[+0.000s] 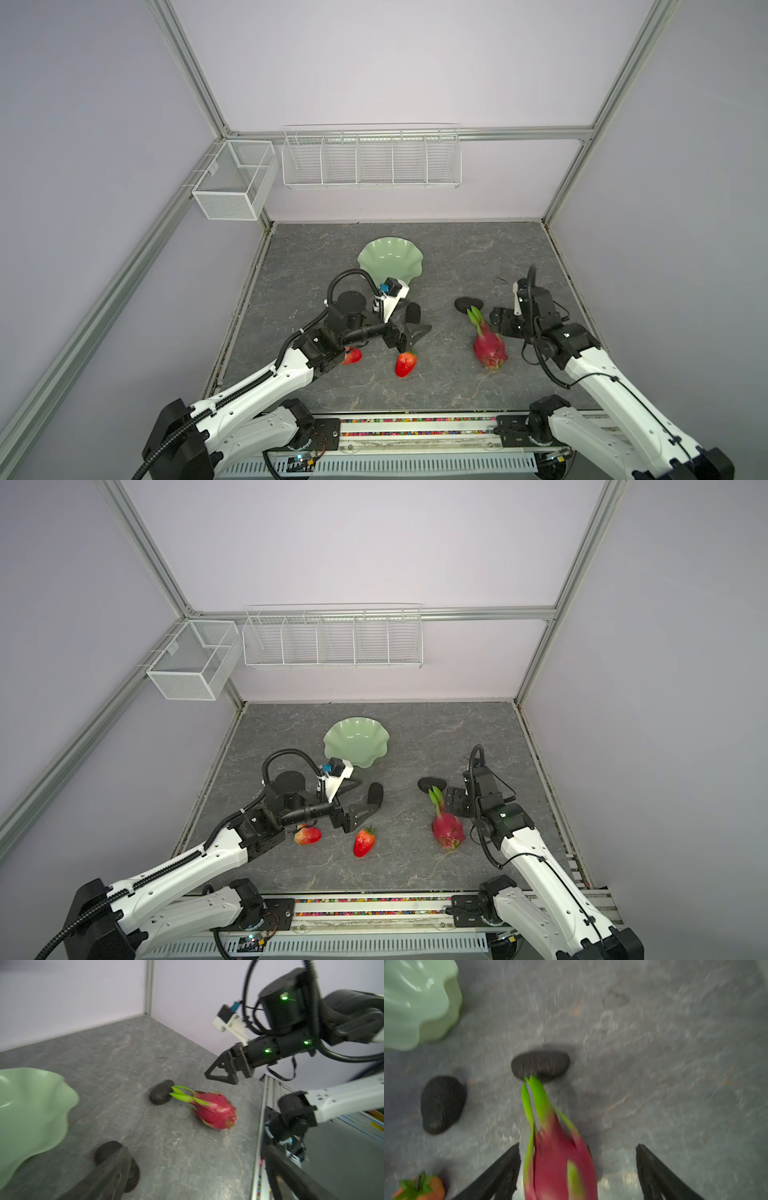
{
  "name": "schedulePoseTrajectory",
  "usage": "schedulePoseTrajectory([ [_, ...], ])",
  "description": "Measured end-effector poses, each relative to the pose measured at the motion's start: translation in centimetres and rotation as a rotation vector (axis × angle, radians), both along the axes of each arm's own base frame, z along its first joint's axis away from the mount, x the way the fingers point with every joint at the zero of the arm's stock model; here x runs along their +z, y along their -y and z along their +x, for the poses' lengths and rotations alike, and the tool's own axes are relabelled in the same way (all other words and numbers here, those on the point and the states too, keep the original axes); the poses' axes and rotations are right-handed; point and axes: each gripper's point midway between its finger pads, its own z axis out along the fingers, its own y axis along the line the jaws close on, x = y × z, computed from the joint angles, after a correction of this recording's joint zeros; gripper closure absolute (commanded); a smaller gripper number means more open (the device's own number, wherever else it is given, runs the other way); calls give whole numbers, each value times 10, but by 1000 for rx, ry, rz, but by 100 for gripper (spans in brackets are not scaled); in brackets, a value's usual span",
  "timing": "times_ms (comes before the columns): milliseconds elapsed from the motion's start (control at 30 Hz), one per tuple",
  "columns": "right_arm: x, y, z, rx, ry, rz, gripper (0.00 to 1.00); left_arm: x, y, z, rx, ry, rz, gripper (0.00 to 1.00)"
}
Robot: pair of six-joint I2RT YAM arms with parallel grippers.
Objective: Place and organize the fake fruits in the fruit bowl
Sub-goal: 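Reach the right gripper to the pink dragon fruit and grasp it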
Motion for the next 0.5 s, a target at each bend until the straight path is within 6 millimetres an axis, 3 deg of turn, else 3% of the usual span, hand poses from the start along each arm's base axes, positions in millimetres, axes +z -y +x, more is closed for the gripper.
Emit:
schedulePoseTrajectory([
  [200,-34,-13,-36,17,-207,-54,12,-19,6,-10,-53,-55,49,1],
  [500,-45,-31,-32,30,-238,-36,12,-22,8,-9,-58,-46,57,1],
])
